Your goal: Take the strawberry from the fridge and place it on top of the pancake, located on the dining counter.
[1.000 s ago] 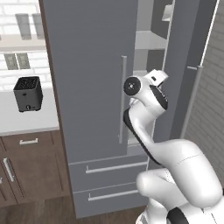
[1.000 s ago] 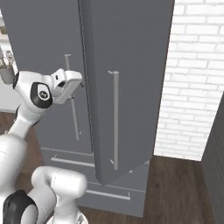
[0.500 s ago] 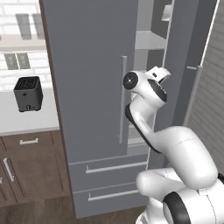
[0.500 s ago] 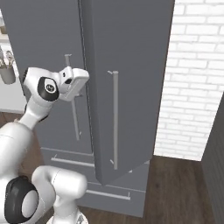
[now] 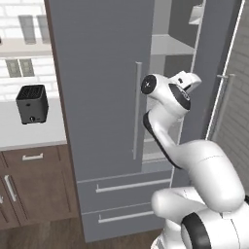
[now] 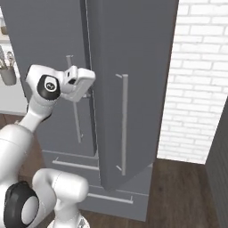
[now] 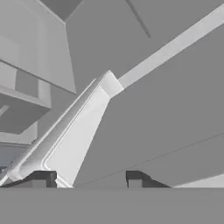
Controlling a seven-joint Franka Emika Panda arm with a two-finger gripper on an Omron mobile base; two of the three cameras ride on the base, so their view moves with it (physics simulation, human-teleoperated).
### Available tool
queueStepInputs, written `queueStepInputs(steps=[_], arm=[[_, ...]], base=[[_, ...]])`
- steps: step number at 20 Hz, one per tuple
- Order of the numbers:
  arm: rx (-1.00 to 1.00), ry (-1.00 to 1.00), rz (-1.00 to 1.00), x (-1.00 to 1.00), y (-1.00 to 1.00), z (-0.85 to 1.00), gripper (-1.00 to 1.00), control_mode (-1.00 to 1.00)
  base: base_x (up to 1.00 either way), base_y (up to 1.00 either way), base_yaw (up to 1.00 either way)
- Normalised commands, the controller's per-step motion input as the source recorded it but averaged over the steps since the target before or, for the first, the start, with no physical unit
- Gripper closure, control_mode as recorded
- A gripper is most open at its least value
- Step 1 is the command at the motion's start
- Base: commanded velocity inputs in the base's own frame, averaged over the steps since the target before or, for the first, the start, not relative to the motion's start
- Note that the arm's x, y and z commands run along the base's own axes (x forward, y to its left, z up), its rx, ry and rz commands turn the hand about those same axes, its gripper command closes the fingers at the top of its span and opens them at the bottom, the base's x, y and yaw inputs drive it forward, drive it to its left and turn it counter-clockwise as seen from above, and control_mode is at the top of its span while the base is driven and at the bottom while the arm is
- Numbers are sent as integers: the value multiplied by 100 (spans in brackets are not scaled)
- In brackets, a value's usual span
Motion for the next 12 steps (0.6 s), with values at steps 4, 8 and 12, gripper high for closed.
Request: queueStepInputs(steps=[4,8,12], arm=[[2,-6,-12,-59,-100,0,-100,-100],[2,-3,-12,-41,-100,0,-100,-100],[1,0,-13,-20,-100,1,-100,-100]], base=[[0,0,0],[0,0,0],[0,0,0]])
